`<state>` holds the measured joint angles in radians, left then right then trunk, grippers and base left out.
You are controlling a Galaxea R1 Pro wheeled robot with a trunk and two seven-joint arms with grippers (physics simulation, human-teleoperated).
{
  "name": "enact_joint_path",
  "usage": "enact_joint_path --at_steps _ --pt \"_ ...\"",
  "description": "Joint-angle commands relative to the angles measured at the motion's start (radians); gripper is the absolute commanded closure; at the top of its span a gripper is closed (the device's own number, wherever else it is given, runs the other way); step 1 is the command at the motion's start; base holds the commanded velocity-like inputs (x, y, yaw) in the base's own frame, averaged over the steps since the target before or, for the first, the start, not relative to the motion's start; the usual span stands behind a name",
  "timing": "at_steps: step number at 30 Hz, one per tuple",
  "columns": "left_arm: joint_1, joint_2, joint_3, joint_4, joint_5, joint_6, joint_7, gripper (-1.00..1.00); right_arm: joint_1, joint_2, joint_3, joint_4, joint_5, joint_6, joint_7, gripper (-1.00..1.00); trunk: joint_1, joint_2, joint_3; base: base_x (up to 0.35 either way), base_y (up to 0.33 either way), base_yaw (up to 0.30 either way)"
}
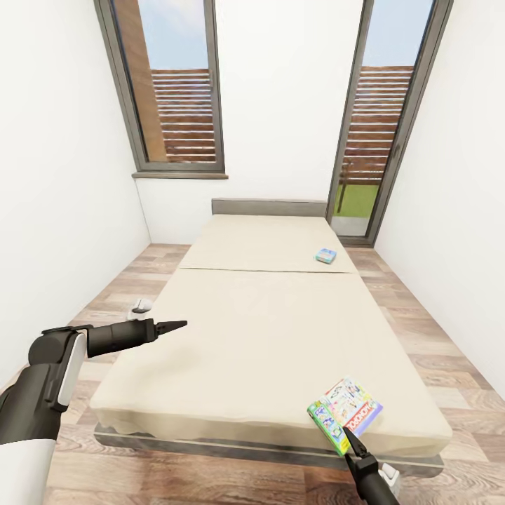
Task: Put all the toys in the child's room - the three board games (two on the bed and one on the table), the two jigsaw puzzles on the table, and the tennis ball on the table - inside the toy box on the table in the child's room.
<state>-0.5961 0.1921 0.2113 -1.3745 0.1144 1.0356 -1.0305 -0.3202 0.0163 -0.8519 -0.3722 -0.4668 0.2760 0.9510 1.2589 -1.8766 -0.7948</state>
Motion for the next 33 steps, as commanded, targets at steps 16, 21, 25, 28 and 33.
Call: enact_joint_path --at_steps 16,21,25,28,33 --pt "-0.001 0.001 0.0 0.0 0.004 0.006 0.0 -1.0 0.0 0.001 -0.003 -0.001 -0.006 0.008 0.002 -1.0 0.0 0.0 -0.001 0.073 0.051 0.0" --pt "-0.001 0.001 0.0 0.0 0.004 0.006 0.0 -1.0 0.0 0.001 -0.002 -0.001 -0.005 0.007 0.001 -1.0 0.0 0.0 -0.001 0.003 0.002 0.0" --pt "-0.001 0.001 0.0 0.0 0.004 0.006 0.0 -1.0 0.0 0.001 -0.001 -0.001 -0.005 0.009 -0.001 1.0 0.0 0.0 -0.001 0.0 0.0 0.0" --pt "-0.001 0.001 0.0 0.0 0.004 0.006 0.0 -1.0 0.0 0.001 -0.001 -0.001 -0.006 0.01 -0.001 1.0 0.0 0.0 -0.001 0.0 0.0 0.0" --pt "-0.001 0.001 0.0 0.0 0.004 0.006 0.0 -1.0 0.0 0.001 -0.001 -0.001 -0.006 0.011 -0.001 1.0 0.0 0.0 -0.001 0.0 0.0 0.0"
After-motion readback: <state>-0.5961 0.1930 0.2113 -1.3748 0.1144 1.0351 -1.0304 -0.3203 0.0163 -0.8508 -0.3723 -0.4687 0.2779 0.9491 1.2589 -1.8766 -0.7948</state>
